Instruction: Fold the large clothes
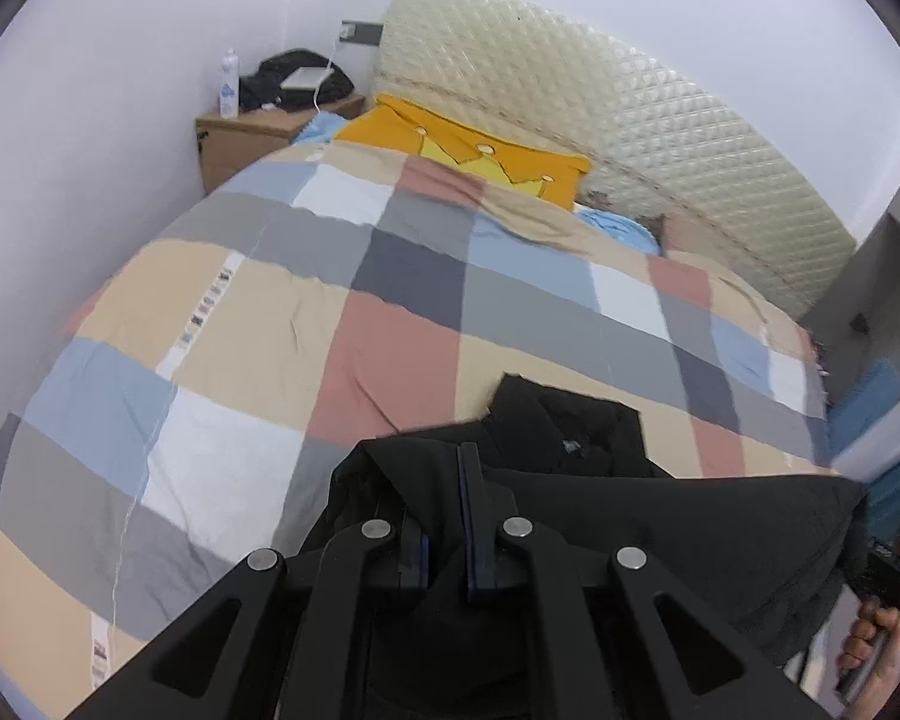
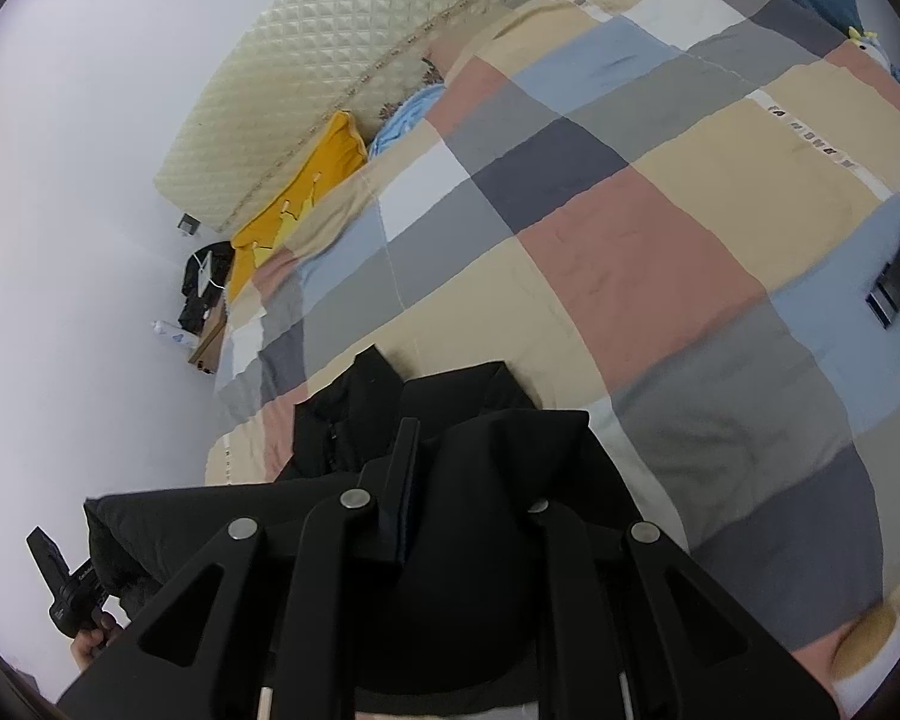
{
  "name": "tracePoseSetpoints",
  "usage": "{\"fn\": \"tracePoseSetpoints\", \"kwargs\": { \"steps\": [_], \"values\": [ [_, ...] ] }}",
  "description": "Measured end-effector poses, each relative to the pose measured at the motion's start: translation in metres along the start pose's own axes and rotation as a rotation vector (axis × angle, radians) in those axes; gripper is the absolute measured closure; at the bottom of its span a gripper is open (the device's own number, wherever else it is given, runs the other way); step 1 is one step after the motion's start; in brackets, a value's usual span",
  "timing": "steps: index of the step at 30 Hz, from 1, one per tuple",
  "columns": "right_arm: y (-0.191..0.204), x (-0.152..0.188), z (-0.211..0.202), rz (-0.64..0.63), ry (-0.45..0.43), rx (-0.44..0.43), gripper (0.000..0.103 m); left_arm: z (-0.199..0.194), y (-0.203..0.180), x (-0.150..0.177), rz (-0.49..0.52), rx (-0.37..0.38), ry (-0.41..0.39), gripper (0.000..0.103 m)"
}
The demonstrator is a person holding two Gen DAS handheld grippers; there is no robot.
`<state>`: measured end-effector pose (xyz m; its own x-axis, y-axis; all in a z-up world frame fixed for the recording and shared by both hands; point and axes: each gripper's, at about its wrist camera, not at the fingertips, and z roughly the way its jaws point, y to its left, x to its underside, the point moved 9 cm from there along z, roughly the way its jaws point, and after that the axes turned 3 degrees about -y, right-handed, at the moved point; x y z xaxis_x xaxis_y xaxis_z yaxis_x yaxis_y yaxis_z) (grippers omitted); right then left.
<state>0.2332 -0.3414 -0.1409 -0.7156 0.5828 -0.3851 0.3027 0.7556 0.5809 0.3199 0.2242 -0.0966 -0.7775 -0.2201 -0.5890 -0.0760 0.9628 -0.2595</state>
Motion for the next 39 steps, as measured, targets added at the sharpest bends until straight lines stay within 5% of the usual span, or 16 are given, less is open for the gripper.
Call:
{"fn": "tracePoseSetpoints", "kwargs": {
  "steps": [4, 7, 19, 22, 23, 25, 27, 30, 39],
  "values": [
    [-0.003, -0.007, 0.025, -0.031, 0.027, 0.023, 0.088, 0.034, -0.009, 0.004, 0.09, -0.125, -0.026, 0.095],
    [-0.009, -0.008, 0.049, -0.032, 0.063, 0.043, 0.087, 0.063, -0.009, 0.01, 0.062, -0.166, -0.006, 0.095],
    [-0.018, -0.011, 0.114, 0.101, 0.185, -0.085, 0.073, 0.128, 0.021, 0.036, -0.125, -0.061, 0.179, 0.093],
    [-0.018, -0.006, 0.114, 0.132, 0.189, -0.101, 0.063, 0.119, 0.031, 0.047, -0.271, -0.019, 0.279, 0.083],
    [-0.016, -0.005, 0.112, 0.13, 0.189, -0.11, 0.057, 0.113, 0.032, 0.045, -0.32, 0.012, 0.275, 0.077],
    [-0.015, -0.004, 0.103, 0.118, 0.181, -0.123, 0.049, 0.09, 0.033, 0.036, -0.377, 0.07, 0.223, 0.038],
    [-0.013, -0.006, 0.09, 0.109, 0.162, -0.135, 0.043, 0.064, 0.039, 0.026, -0.389, 0.076, 0.151, 0.024],
    [-0.017, -0.014, 0.061, 0.08, 0.09, -0.076, 0.022, 0.036, 0.045, 0.018, -0.418, 0.07, 0.072, 0.024],
    [0.025, -0.015, -0.015, -0.112, -0.125, 0.024, 0.022, -0.003, -0.013, 0.03, -0.148, 0.072, -0.009, 0.024]
  ]
}}
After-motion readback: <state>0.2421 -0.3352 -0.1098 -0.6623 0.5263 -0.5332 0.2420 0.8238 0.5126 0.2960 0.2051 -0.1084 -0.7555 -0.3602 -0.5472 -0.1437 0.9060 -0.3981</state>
